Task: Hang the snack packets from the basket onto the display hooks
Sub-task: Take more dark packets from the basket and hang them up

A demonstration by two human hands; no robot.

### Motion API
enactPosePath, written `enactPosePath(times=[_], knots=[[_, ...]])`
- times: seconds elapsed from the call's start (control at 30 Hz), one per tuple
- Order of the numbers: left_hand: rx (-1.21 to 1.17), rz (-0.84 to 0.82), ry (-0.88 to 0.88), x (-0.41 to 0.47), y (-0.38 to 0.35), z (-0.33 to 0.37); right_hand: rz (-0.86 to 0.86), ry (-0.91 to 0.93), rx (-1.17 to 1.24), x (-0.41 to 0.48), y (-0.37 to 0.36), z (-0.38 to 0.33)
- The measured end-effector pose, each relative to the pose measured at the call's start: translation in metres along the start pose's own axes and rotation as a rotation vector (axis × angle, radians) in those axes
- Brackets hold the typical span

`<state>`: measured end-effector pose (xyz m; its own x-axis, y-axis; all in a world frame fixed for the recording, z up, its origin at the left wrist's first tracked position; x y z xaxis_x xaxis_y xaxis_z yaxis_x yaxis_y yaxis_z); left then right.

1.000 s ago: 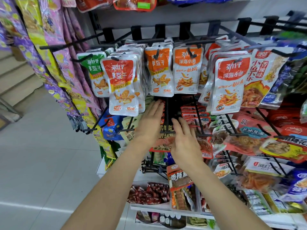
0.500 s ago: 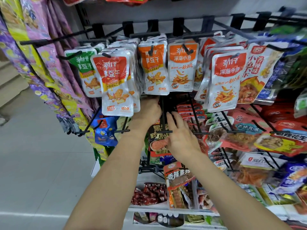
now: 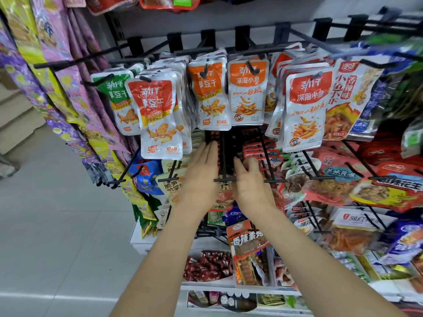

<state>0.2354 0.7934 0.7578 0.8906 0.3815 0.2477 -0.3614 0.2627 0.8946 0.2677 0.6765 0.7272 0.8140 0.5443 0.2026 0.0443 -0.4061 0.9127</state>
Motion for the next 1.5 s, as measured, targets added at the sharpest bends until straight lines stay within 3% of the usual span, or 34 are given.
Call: enactPosePath(times=[0.13,0.4,0.57,0.7,1.0,1.2,1.37,1.5], knots=[[0.040,0.131,-0.116,-0.042,-0.011,-0.013,0.073,-0.016,0.002,0.003,0.001,0.000],[0.103,0.212,-0.310,-0.057,-0.018,-0.033,0.105,-0.030,0.007,0.006,-0.001,-0.001],[0.260,0.000,-0.118,-0.046,-0.036,-0.026,0.098,-0.053,0.024,0.015,-0.007,0.001],[0.229,-0.107,-0.043,-0.034,-0.038,-0.017,0.127,-0.117,0.073,0.019,-0.002,0.001],[0.218,-0.092,-0.029,-0.040,-0.043,-0.018,0.196,0.136,0.059,-0.031,-0.018,-0.001],[0.240,-0.148,0.122,-0.030,-0.061,-0.021,0.129,0.143,0.166,-0.032,-0.028,0.001],[0.231,-0.077,0.117,-0.012,-0.074,-0.025,0.090,0.119,0.268,-0.021,-0.023,0.002],[0.265,-0.128,0.207,-0.025,-0.066,-0.021,0.092,0.135,0.341,-0.023,-0.011,0.003]])
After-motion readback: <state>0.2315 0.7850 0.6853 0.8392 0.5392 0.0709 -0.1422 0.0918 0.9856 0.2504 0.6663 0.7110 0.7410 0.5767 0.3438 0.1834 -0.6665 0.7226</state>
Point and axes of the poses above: each hand's wrist, its own x-axis towards the middle knuckle, its own y-axis out of the back of the hand, z = x × y, the point moved 3 cm from there along x, towards the middle knuckle, and after that the axes turned 14 degrees about y, right-handed, at the moved point
